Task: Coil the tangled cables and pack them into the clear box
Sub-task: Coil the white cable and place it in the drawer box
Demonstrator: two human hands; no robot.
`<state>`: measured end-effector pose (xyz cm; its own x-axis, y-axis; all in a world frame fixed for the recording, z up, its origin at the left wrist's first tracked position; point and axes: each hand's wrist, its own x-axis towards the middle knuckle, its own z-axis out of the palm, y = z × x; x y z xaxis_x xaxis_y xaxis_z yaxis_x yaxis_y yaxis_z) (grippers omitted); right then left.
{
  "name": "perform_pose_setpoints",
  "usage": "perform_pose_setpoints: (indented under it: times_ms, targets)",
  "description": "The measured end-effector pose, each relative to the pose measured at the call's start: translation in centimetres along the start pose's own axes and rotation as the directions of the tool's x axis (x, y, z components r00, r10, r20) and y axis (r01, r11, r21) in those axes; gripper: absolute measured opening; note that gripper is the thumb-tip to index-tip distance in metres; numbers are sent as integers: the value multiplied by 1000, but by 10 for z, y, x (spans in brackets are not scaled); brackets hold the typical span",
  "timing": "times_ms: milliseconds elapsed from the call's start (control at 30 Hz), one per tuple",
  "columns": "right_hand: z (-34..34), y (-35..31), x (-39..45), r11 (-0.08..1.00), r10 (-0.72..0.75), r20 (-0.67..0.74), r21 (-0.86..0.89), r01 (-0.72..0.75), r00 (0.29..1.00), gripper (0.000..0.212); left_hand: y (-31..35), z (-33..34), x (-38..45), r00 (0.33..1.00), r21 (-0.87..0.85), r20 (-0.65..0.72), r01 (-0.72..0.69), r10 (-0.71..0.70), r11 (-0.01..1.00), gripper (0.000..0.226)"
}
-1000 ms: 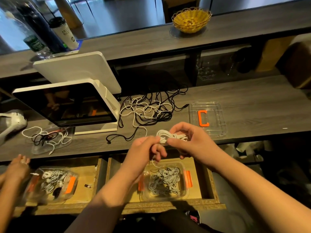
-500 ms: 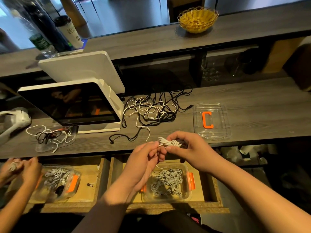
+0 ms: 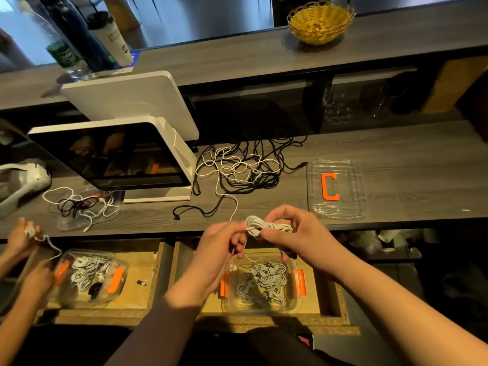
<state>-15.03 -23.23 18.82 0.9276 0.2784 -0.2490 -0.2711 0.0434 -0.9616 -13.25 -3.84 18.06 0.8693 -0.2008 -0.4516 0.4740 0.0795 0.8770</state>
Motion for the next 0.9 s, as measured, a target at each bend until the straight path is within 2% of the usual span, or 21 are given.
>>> perform_pose_setpoints:
  times_ms: [67, 167, 200, 267, 433, 633, 733, 900]
  targets:
    - [-3, 8, -1, 999, 26, -8, -36, -26, 1000, 25, -6, -3, 0, 1000, 86, -29, 8, -5, 996, 20]
    - [-1, 24, 2, 997, 70, 7, -47, -69, 998, 27, -12, -5, -2, 999, 99, 48, 21, -26, 995, 34]
    - [-1, 29, 3, 995, 81, 14, -55, -80, 997, 28, -14, -4, -2, 998, 170, 62, 4, -14, 985, 31]
    - [-1, 37, 5, 993, 87, 6, -75, -87, 996, 29, -21, -1, 0, 1000, 288, 6, -20, 19, 957, 19]
    - [-12, 60, 11, 981, 114, -168, -134, -138, 979, 26, -46, 2, 10, 993, 254, -115, 46, -17, 966, 8]
    - [-24, 94, 18, 949, 173, -118, -246, -198, 978, 16, -71, -4, 12, 976, 316, -192, 158, -100, 936, 11]
    - [-28, 110, 22, 907, 218, -110, -343, -243, 970, 15, -91, 1, 19, 954, 330, -271, 215, -125, 919, 7]
    - [-31, 135, 26, 768, 286, -105, -570, -293, 953, 16, -125, 6, 24, 930, 494, -357, 268, -89, 827, 13]
